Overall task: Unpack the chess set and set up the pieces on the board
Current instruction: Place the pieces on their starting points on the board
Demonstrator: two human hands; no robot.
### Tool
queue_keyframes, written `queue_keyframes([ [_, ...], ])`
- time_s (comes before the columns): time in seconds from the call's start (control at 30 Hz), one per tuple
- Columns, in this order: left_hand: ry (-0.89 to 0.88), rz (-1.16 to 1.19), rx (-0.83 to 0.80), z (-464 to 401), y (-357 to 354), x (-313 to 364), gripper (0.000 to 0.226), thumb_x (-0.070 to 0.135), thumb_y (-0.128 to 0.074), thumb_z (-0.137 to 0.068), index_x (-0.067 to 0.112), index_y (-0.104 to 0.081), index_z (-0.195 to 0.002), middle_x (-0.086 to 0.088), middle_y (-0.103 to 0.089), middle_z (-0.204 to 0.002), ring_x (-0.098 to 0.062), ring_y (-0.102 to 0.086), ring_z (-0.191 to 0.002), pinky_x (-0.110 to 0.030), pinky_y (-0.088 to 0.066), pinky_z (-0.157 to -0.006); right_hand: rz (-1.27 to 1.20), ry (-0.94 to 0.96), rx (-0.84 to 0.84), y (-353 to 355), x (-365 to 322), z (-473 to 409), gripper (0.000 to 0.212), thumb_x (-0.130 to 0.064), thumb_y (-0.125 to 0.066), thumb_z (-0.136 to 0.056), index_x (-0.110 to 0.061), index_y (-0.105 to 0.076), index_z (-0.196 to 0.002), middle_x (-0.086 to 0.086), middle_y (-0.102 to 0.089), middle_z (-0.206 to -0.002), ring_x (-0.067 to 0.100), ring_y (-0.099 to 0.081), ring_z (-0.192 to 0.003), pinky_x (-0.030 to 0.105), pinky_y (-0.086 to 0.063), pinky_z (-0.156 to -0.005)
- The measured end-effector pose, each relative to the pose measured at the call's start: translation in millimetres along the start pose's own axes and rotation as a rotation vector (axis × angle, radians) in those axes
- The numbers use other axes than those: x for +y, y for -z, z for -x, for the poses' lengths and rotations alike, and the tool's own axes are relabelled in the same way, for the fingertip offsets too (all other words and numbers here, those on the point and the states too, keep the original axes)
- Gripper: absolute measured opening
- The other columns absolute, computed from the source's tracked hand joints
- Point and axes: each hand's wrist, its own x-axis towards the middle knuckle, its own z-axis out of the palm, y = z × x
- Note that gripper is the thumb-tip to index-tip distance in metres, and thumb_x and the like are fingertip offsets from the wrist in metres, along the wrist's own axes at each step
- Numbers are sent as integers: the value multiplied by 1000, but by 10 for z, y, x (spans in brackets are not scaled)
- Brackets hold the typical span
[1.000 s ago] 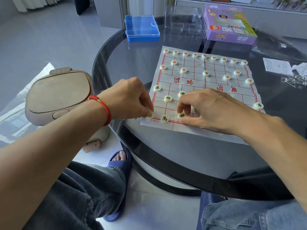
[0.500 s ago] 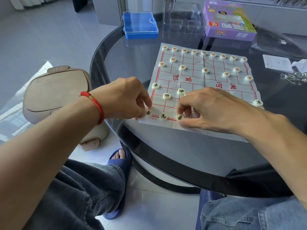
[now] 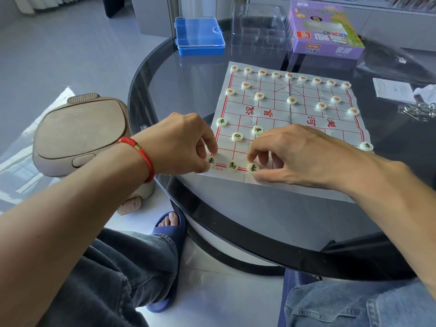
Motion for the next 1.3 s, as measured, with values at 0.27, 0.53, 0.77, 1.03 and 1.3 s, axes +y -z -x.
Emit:
queue_keyframes([
  [0.27,-6,-41,19,10,17,18,36,29,-79,-82,23,-70,-117,12,-71,-99,-8,-67,-70,-12,-49,-54,-17,-263,254,225,497,74,15,-29,-73,-92,-25,-74,-107,-12,-67,-92,0,-57,-80,29,-46,-77],
  [0.53,-302,-181,198,-23,-218,322,47,48,-73,-82,31,-65,-126,7,-61,-110,-10,-55,-83,-10,-41,-67,-20,-211,206,160,354,24,15,-35,-72,-92,-28,-73,-105,-13,-66,-89,1,-55,-78,33,-49,-76],
  [0.77,-310,-264,190,-103,-385,365,54,56,-67,-85,37,-58,-134,5,-55,-122,-17,-46,-108,-39,-53,-91,54,-260,207,102,377,41,23,-42,-71,-92,-25,-73,-108,-8,-69,-94,14,-61,-84,35,-52,-80],
  [1.03,-266,-277,224,-108,-342,362,55,58,-66,-84,33,-60,-132,4,-59,-125,-15,-45,-105,-31,-49,-87,131,-271,184,22,284,-60,23,-45,-68,-90,-24,-70,-98,-2,-68,-96,23,-62,-90,41,-55,-81],
  [1.3,-181,-246,367,-59,-270,375,50,50,-63,-89,28,-58,-134,2,-64,-117,-21,-49,-104,-46,-49,-88,-7,-154,40,115,109,237,15,-45,-70,-89,-32,-65,-96,-21,-55,-83,-2,-52,-76,20,-42,-66],
])
